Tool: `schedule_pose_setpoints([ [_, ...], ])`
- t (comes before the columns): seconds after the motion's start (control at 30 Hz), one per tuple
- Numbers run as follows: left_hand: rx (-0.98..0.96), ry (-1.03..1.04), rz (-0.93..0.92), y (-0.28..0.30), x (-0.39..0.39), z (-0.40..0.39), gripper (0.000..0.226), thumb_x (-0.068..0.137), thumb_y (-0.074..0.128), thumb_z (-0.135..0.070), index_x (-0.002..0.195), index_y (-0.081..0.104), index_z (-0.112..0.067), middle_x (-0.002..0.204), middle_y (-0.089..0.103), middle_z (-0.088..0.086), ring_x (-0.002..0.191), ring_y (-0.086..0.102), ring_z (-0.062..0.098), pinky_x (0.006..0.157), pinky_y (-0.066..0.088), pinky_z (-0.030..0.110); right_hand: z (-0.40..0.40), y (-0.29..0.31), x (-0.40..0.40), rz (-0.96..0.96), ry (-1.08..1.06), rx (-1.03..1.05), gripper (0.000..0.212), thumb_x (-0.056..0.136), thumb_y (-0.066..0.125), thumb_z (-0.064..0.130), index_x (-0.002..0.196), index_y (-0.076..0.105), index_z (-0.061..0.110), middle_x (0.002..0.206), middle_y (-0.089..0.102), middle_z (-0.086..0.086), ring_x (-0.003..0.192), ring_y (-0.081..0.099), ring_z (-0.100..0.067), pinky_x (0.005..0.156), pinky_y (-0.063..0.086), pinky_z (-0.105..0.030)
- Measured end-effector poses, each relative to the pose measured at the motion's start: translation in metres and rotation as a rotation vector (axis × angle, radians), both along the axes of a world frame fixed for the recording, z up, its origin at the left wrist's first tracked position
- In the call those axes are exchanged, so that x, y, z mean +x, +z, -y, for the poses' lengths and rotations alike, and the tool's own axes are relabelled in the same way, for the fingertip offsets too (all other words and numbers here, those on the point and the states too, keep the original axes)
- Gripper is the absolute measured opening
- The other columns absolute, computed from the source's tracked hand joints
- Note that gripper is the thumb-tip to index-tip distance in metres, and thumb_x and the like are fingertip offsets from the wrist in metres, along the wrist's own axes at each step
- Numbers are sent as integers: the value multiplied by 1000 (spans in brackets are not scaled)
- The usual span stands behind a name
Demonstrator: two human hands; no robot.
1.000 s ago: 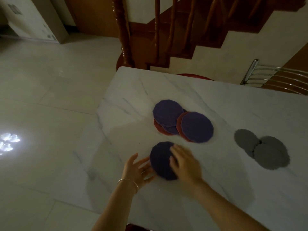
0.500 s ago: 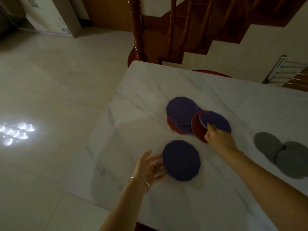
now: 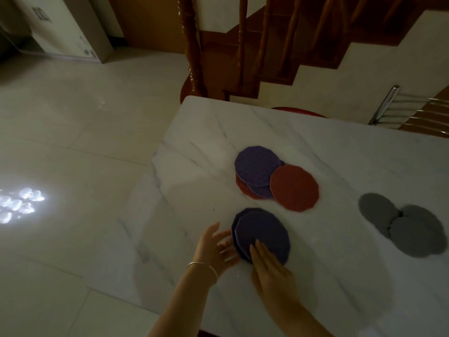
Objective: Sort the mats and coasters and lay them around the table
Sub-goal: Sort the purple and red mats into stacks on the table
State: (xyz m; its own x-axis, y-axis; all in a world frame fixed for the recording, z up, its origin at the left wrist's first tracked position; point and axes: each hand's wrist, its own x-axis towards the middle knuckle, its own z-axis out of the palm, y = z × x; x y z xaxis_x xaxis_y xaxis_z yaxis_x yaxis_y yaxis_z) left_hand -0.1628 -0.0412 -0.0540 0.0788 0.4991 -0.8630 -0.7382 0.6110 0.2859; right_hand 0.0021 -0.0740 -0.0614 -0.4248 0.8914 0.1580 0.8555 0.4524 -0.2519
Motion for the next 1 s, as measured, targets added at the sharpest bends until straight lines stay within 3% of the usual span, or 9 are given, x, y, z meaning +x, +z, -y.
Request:
schedule_pose_setpoints([
  [0.1,3,-24,-18,-2,0,1,47,86,54,-44,107,65,-4,86,60,15,79,57,31,85,50,46,2,1,-6,-8,24,-41,42,77,44,26,104,72,10,109,72,-9,92,71,-16,61,59,-22],
  [0.17,5,-23,-22,-3,1,2,45,86,54,-43,105,66,-4,88,62,16,81,59,32,82,53,48,1,0,-6,-15,54,-47,35,71,68,25,104,73,12,109,72,-7,92,71,-15,59,57,-20],
  [0.27,3,-21,-30,-4,2,4,45,86,55,-43,104,66,-4,90,67,17,83,63,34,73,55,47,-2,0,-6,-20,17,-111,57,51,90,23,104,73,13,109,72,-6,93,71,-15,60,58,-21],
  [0.37,8,-25,-38,-4,3,5,43,87,54,-42,105,66,-4,91,68,17,86,63,35,72,55,46,-3,-1,-5,-26,20,-116,48,60,86,23,105,72,16,112,71,-4,95,70,-15,63,58,-22],
  [0.5,28,-36,-21,-7,3,8,45,88,52,-41,109,63,-2,102,60,21,94,52,34,92,47,51,-27,-1,3,-207,-83,-126,30,87,59,30,111,69,16,122,66,-3,108,64,-18,83,57,-29],
  [0.6,14,-38,-11,-8,2,6,46,88,51,-42,109,62,-3,104,57,20,94,50,33,92,47,50,-82,-4,21,-320,-311,-183,46,90,59,27,133,49,13,145,43,-9,131,43,-25,100,44,-39],
  [0.77,-3,-41,-31,-14,-1,7,47,87,52,-44,110,64,-5,106,66,19,99,62,38,90,51,53,-161,-16,50,42,-345,-330,84,85,62,43,148,15,11,157,8,-16,144,12,-31,109,31,-45],
  [0.9,-1,-17,-21,-14,-2,6,45,86,53,-44,105,67,-5,95,69,17,92,63,35,77,56,48,-169,-23,51,401,-175,-259,63,96,47,34,145,22,4,145,26,-37,133,35,-43,92,48,-49],
  [1.0,5,-24,-23,-13,-1,6,45,87,53,-43,108,66,-6,101,67,18,96,62,35,78,56,48,-162,-4,44,251,-189,-140,45,78,67,-6,120,53,-12,108,57,-45,89,64,-53,60,57,-53],
])
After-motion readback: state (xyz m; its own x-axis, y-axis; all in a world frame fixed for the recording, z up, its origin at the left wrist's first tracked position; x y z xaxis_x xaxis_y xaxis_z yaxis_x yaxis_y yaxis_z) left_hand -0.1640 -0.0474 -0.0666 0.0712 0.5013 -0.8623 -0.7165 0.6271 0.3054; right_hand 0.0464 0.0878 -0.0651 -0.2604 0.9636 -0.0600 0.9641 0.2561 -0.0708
